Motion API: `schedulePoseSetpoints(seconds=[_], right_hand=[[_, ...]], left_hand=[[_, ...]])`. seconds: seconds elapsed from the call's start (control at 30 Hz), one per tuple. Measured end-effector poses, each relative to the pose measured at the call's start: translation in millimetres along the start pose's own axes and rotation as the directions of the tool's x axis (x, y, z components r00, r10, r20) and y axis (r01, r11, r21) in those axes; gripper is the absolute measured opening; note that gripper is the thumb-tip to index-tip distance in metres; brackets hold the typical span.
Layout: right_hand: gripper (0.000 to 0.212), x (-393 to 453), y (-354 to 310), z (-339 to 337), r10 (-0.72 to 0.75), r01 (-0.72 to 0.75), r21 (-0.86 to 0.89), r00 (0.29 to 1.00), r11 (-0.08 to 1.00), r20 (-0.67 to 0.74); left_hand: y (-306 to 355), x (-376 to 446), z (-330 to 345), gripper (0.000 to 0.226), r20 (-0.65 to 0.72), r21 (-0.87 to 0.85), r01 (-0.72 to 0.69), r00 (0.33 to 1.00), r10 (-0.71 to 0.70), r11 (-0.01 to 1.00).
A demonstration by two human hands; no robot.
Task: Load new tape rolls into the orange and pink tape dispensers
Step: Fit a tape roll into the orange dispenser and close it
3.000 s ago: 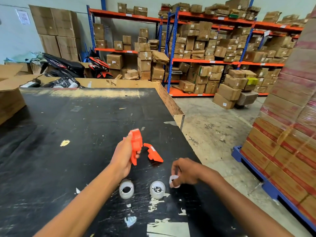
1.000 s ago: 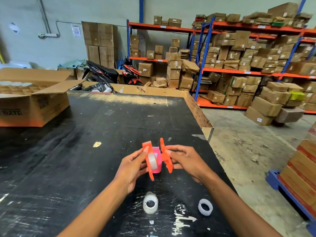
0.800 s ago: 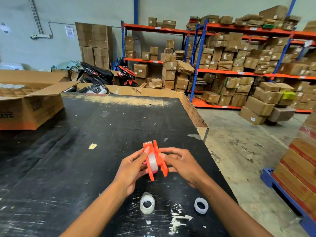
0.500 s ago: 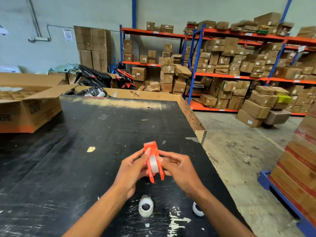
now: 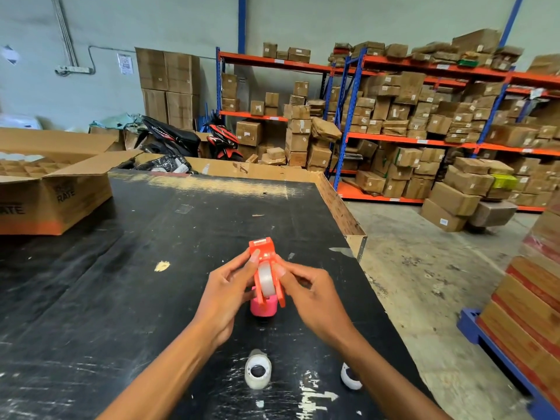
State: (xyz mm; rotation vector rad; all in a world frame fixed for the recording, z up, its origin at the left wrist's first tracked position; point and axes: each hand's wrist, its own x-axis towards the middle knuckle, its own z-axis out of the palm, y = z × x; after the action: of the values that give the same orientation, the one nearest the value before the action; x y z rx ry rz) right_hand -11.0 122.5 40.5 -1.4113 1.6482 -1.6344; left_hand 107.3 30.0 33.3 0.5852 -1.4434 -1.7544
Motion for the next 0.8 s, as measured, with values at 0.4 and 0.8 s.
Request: schedulePoseSetpoints(seconds=[0.4, 0.8], right_hand=[[0.032, 8, -11, -2, -0.04, 0.044, -0.107, 0.998, 0.993, 0.039], [0.041, 10, -21, -14, -0.056, 0.069, -0.193, 0.996, 0.979, 0.073]], left_hand=[[10, 0, 7, 0.039, -0.004, 0.121, -0.167, 0.986, 0.169, 0.978], [14, 1, 7, 0.022, -0.043, 0.094, -0.138, 0.989, 0.142, 0.986]])
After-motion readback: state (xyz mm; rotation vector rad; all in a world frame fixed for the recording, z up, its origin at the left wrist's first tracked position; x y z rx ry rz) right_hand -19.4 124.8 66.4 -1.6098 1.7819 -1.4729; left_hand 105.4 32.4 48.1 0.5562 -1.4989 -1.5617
